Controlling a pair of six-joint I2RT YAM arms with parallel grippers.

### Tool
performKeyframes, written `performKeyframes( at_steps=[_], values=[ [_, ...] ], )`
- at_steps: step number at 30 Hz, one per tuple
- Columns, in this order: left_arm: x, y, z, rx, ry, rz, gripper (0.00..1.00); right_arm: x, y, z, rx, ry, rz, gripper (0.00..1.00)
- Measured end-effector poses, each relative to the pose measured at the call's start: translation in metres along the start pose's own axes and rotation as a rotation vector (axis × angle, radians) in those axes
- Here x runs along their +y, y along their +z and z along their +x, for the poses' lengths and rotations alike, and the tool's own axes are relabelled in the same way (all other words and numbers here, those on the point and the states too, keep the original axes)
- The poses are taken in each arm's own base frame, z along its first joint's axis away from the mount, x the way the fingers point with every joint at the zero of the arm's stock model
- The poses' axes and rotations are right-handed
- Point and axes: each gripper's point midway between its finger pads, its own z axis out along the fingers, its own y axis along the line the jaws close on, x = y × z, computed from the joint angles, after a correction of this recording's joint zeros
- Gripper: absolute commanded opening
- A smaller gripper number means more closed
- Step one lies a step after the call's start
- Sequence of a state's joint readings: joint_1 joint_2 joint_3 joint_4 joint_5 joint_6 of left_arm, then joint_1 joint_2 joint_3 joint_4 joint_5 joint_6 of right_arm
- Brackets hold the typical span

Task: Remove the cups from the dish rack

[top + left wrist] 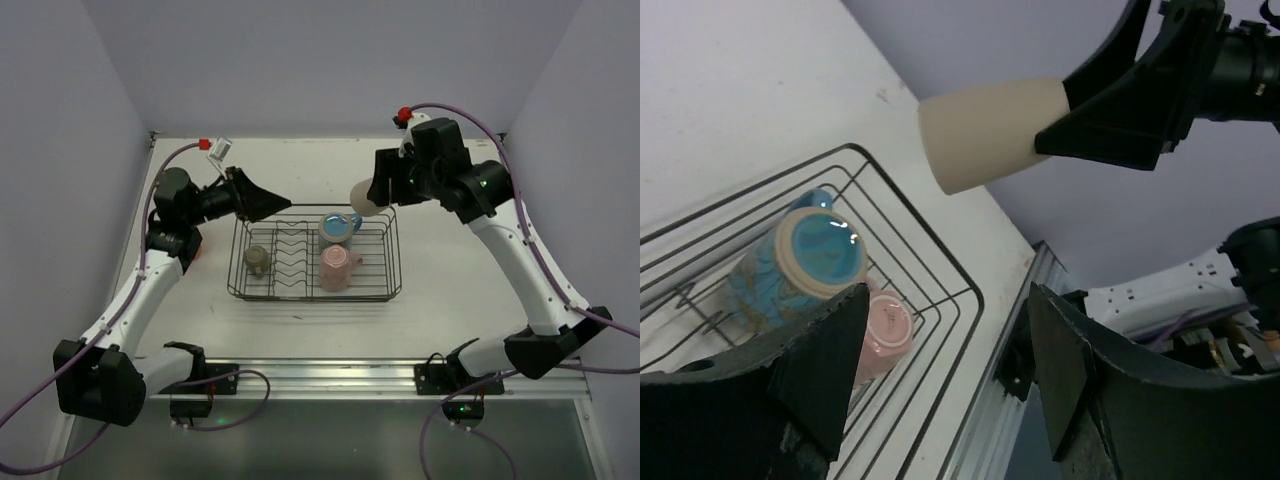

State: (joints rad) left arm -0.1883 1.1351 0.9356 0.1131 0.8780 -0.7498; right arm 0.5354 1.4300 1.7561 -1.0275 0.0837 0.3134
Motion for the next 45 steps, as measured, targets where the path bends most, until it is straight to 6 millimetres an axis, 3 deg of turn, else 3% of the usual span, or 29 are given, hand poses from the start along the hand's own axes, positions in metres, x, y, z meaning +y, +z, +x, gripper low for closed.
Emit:
performKeyframes(
  at_steps=[6,17,29,39,45],
  values=[
    [-0.026,-0.001,0.005,-0.011,0.019,0.181,0.7,0.034,-0.029,-0.009,-0.05,0.013,-0.216,0.0],
    [-0.059,-0.009,0.002,-0.04,0.047,0.33,0.7,0.094,-0.076,-0.02,-0.132,0.001,-0.634,0.0],
    [-0.09,-0.024,-0.001,-0.059,0.09,0.421,0.72,0.117,-0.073,-0.014,-0.103,0.013,-0.864,0.0],
    [-0.1,-0.025,-0.002,-0.059,0.069,0.467,0.73,0.13,-0.075,-0.018,-0.123,0.001,-0.983,0.0],
    [-0.11,-0.027,-0.003,-0.063,0.043,0.5,0.73,0.138,-0.064,-0.02,-0.134,-0.003,-1.06,0.0]
  ],
)
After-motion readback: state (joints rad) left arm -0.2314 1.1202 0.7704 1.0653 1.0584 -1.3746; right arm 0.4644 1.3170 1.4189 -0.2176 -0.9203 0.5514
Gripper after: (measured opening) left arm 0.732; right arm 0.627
